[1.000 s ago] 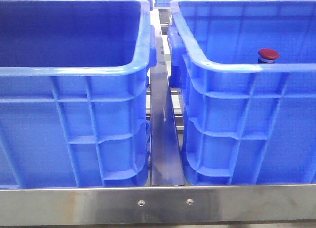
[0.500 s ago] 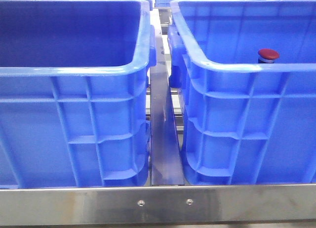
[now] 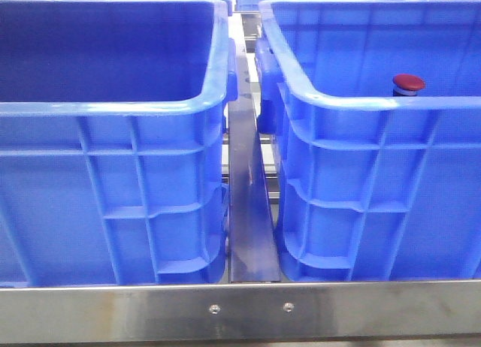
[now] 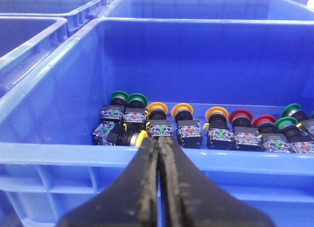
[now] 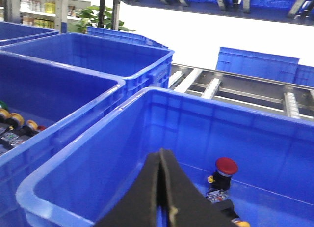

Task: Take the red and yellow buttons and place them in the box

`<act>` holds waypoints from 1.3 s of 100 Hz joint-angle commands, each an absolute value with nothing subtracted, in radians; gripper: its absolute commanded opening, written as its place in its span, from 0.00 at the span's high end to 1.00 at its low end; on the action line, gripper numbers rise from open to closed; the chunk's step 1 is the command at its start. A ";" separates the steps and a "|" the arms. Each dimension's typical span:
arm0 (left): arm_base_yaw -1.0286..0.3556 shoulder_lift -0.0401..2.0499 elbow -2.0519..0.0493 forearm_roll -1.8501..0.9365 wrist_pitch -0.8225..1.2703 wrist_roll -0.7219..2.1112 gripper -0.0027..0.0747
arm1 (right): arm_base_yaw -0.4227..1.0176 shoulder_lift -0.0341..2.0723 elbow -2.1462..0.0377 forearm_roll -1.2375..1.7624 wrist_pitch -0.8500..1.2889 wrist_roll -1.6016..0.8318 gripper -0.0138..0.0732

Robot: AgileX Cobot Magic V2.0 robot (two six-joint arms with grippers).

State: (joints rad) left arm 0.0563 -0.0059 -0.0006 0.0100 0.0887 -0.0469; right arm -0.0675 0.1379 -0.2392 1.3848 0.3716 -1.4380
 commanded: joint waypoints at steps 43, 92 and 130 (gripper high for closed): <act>0.056 -0.037 0.019 0.000 0.011 -0.058 0.99 | -0.073 0.126 -0.262 0.485 0.160 -0.530 0.95; 0.056 -0.037 0.019 0.000 0.011 -0.058 0.99 | -0.072 -0.028 0.033 -0.022 -0.114 0.000 0.95; 0.056 -0.036 0.019 0.000 0.011 -0.058 0.99 | -0.072 -0.031 0.035 -0.067 -0.124 0.048 0.96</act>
State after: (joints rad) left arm 0.0563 -0.0059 -0.0006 0.0100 0.0907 -0.0469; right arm -0.0675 -0.0089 0.0283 -0.0548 -0.0340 0.0450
